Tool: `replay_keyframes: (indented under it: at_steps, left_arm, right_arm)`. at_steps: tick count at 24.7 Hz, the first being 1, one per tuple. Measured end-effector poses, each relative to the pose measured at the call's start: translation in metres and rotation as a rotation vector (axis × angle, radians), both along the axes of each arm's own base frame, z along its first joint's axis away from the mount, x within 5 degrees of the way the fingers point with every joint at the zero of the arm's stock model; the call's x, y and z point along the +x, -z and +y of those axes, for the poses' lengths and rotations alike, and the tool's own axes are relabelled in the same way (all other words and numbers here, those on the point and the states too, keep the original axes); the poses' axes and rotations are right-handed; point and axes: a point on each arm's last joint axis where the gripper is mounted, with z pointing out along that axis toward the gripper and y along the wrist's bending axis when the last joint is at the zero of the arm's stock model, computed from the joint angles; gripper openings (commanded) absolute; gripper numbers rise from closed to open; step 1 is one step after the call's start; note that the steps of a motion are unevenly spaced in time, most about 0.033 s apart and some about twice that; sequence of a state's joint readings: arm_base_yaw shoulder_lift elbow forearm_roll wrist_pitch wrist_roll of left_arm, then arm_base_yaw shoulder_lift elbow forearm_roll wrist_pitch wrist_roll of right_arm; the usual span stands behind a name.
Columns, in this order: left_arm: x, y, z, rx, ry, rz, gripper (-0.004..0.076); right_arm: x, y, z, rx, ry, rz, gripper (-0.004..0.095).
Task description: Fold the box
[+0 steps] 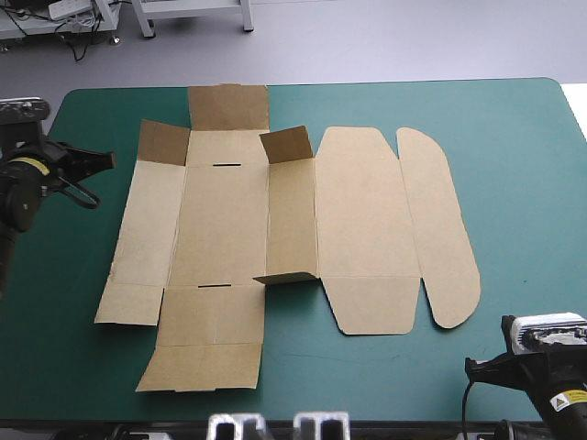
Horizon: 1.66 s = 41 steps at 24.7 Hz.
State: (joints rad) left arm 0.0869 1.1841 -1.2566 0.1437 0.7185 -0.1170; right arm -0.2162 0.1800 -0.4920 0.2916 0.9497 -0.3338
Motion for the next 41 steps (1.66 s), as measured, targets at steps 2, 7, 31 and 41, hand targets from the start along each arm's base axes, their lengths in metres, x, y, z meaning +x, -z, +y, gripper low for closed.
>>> replay_keyframes:
  at_steps: [2,7,31,41]
  left_arm:
    - [0.004,0.004,0.023,-0.068,-0.058,0.017,0.0016]
    - [0.004,0.028,0.072,-0.24,-0.074,0.123,0.0015]
    - [0.025,0.109,0.094,-0.447,0.179,0.577,0.0648]
    - [0.034,0.164,0.076,-0.589,0.22,0.73,0.0582]
  right_arm:
    - [0.0,0.0,0.0,0.0,0.0,0.0,-0.0013]
    - [0.0,0.0,0.0,0.0,0.0,0.0,-0.0013]
    - [0.0,0.0,0.0,-0.003,0.002,-0.003,-0.0013]
    - [0.0,0.0,0.0,-0.004,0.003,-0.003,-0.0013]
